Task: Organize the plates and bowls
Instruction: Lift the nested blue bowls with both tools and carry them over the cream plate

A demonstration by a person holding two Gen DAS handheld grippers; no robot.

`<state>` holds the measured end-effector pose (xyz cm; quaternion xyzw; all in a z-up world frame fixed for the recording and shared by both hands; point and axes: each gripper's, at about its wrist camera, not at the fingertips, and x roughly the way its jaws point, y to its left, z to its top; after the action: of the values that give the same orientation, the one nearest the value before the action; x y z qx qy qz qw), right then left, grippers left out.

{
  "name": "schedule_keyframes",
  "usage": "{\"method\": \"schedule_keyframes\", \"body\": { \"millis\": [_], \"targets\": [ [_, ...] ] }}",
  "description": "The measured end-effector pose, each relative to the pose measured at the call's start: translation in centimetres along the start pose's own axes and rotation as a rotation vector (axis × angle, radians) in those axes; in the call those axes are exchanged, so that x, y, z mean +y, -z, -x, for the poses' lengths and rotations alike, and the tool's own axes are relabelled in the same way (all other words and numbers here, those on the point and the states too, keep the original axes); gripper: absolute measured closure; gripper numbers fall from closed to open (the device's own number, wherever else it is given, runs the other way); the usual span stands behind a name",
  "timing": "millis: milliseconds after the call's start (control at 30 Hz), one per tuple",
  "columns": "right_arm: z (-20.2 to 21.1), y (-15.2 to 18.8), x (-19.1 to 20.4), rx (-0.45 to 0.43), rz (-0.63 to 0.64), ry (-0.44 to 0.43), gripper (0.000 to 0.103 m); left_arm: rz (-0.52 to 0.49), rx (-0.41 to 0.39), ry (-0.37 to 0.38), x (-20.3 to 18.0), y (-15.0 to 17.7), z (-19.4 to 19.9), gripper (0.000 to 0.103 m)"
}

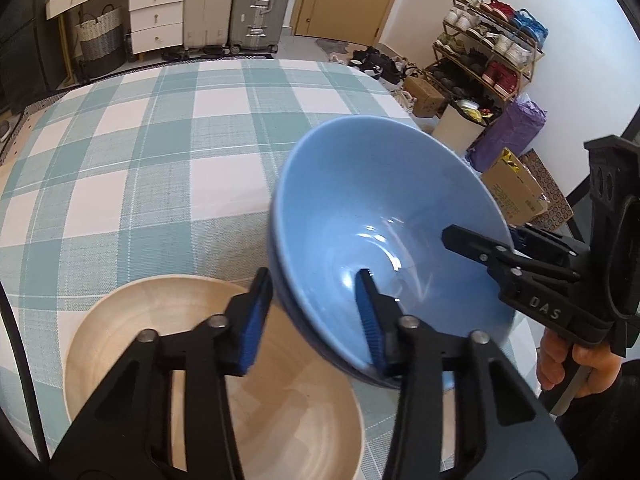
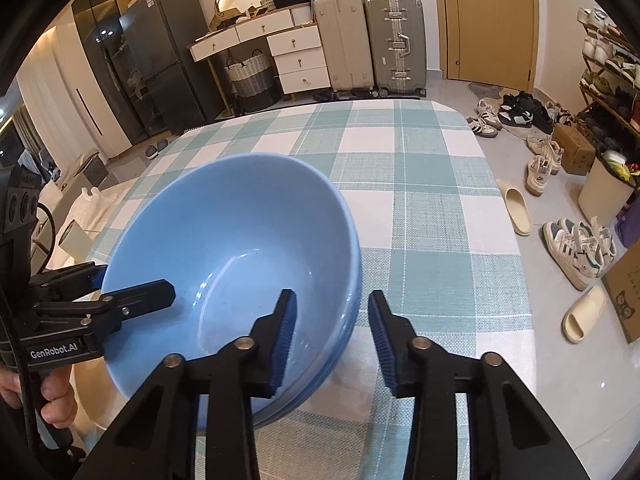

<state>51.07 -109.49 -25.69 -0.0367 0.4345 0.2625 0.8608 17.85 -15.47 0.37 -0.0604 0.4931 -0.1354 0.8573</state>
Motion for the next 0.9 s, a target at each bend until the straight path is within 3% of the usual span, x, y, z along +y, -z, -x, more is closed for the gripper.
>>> {"method": "schedule_keyframes", "body": {
  "millis": [100, 433, 900],
  "targets": [
    [0.0, 0.1, 0.4, -0.002, 0.018, 0.020, 0.076, -0.022, -0.003, -0.037, -0.7, 0.0, 0.0, 0.070],
    [2.1, 0.2, 0.5, -0.032, 0.006, 0.023, 0.076, -0.036, -0.043, -0.026, -1.8, 0.0, 2.6, 0.070],
    [8.9, -0.8, 4.5, -0.134, 0.050, 0.021, 0.076, -0.048, -0.162, -0.042, -2.5, 1.0, 12.0, 0.070]
  ]
}}
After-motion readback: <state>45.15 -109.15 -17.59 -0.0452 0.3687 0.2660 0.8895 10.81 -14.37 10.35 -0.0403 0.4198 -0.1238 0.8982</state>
